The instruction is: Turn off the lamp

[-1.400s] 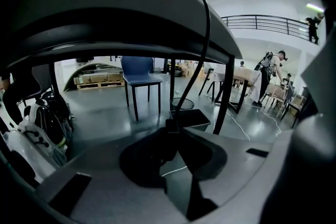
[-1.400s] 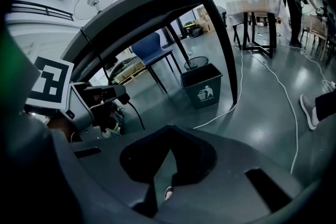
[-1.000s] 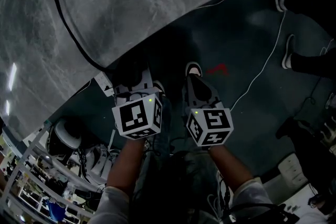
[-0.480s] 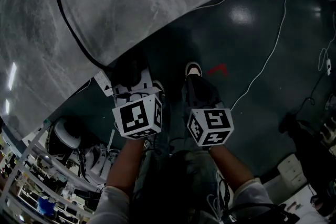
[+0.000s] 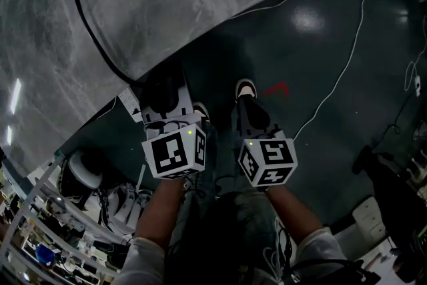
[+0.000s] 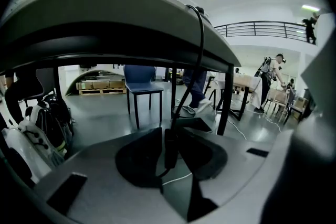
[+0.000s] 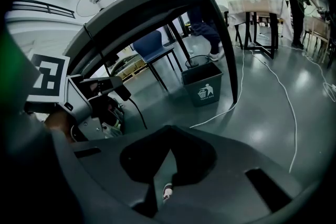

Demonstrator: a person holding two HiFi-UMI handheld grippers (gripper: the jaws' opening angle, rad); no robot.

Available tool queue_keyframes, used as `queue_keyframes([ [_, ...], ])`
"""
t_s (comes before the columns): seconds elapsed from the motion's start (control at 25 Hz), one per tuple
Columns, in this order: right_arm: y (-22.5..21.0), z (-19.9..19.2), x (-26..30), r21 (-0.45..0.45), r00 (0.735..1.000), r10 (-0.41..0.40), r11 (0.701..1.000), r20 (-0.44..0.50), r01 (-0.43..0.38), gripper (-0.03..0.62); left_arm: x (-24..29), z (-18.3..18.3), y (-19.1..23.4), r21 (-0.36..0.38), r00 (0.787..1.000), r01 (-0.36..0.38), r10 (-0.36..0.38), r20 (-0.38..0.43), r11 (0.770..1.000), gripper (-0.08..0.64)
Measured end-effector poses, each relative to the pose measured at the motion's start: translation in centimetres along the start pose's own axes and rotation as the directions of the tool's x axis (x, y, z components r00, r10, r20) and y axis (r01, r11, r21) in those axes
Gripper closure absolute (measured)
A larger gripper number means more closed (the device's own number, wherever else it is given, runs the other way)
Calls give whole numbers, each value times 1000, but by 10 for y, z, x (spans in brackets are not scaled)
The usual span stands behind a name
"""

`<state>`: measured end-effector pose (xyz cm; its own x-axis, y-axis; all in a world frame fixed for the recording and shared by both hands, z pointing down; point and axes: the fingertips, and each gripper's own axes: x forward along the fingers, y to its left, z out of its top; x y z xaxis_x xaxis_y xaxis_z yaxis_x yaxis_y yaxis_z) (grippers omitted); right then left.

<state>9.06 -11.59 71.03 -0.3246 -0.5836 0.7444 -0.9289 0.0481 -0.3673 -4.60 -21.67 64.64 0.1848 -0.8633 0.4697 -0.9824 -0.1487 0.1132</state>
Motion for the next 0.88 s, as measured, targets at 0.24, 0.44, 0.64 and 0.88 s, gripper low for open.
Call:
queue_keyframes([
  [0.24, -2, -2, -3, 0, 1000, -4, 1000, -1, 4, 592, -9, 3, 0, -3, 1000, -17, 17, 18, 1000, 479],
  [0.44, -2, -3, -5, 7, 1000, -7, 1000, 3, 7, 594, -18, 4, -2, -17, 999, -18, 18, 30, 1000, 479],
  [0.64, 2, -1, -10, 9, 1000, -5, 1000, 6, 5, 594, -32, -2, -5, -34, 1000, -22, 22, 0, 999, 480],
  [0.88, 5, -3, -11, 20, 1000, -5, 1000, 11, 4, 593, -47, -22, -5, -34, 998, -20, 17, -68, 999, 480],
])
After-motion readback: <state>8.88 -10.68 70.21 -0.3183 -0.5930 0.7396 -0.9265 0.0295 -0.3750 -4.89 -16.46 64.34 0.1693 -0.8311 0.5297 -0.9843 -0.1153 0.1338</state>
